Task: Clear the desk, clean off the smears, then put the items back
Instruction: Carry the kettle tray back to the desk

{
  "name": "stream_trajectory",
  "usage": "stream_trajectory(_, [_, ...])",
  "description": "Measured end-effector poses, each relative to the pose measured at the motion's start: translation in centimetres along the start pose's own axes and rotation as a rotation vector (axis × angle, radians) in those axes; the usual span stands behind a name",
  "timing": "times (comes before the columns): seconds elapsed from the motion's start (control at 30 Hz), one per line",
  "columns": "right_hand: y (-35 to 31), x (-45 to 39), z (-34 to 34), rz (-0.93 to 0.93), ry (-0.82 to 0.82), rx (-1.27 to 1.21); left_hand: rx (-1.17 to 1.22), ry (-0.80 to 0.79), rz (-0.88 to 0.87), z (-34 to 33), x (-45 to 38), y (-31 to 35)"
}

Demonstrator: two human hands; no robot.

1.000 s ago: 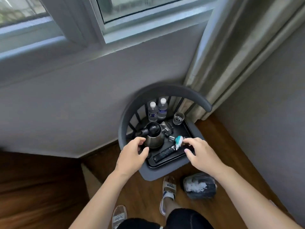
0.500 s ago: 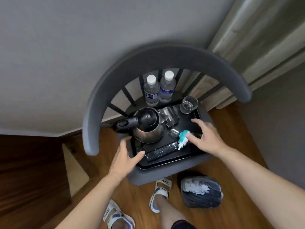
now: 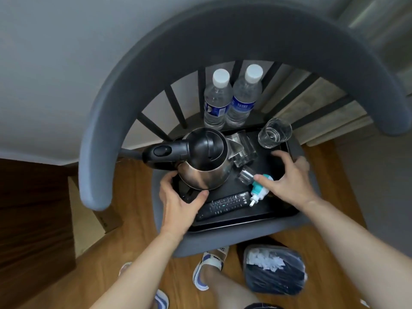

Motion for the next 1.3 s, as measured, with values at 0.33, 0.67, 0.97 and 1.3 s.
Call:
stream_trajectory(0.33, [0.8, 2.2, 2.6, 0.019, 0.127, -0.084, 0.053, 0.080, -0.107, -0.5, 2.3, 2.3])
stream_trajectory(0.67, [-1.3, 10.4, 12.3, 0.003, 0.167, -0.115, 0.074, 0.026, -0.237, 2.2, 7.5, 12.9])
stream_trajectory(0.97, [-7.0, 20.4, 22.8, 0.026, 0.229, -0.106, 0.065, 0.014, -0.282, 9.0, 15.2, 24.8])
stream_trajectory(1.3, [-20.8, 32.3, 28.5, 0.229, 0.257, -0.103, 0.048, 0.135, -0.389, 24.4, 23.7, 34.8])
Point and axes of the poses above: each hand's wrist, its own x-axis away from the middle knuckle, its own z-axis out of the back of the hand, y = z × x, the point moved 8 cm from there along -x, towards the middle knuckle, and after that the axes turned 14 degrees about x, right-handed, at the moved point
